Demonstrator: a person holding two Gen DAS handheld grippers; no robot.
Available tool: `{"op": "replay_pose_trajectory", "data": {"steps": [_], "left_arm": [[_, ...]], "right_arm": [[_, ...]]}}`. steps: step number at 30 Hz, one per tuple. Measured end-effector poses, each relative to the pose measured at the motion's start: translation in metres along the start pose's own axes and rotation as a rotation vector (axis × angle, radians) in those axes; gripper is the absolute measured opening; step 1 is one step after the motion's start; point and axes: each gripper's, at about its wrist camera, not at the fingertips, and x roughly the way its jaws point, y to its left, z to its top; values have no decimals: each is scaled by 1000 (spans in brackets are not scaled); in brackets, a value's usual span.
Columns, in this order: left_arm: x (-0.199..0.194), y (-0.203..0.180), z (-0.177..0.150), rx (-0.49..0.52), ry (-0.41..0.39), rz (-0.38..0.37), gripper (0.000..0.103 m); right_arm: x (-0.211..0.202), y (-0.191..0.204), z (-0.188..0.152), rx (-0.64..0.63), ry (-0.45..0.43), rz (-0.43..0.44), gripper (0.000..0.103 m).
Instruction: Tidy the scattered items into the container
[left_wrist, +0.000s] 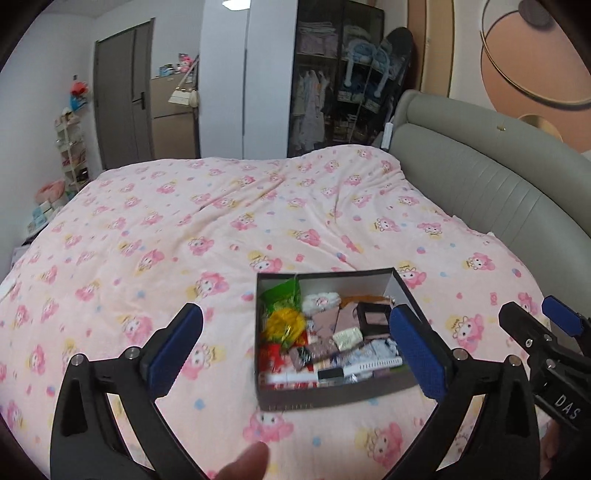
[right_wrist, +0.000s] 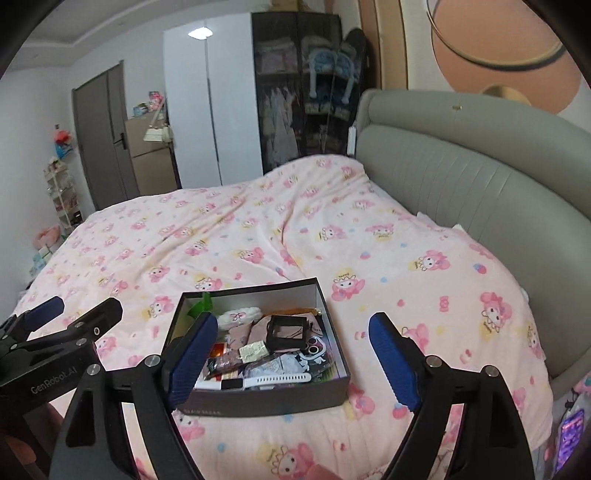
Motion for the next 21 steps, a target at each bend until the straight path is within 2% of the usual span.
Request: {"op": "replay_pose_trajectory", "data": {"steps": [4, 8, 12, 14, 21], "left_arm": [[-29, 0, -26, 8, -25, 33, 102], [-45, -2, -46, 29, -15, 33, 102], [-53, -5, -56, 48, -20, 52, 102], [-55, -7, -59, 58, -18, 41, 102], [-53, -15, -62, 67, -8, 29, 102]], "right_arm": [[-23, 9, -27, -58, -20, -2, 83], [-36, 9, -54, -36, -2, 17, 83], [-42, 10, -63, -33, -3, 12, 83], [-44, 8, -65, -34, -12, -11, 83], [-43, 1, -66, -19, -2, 1, 83]]}}
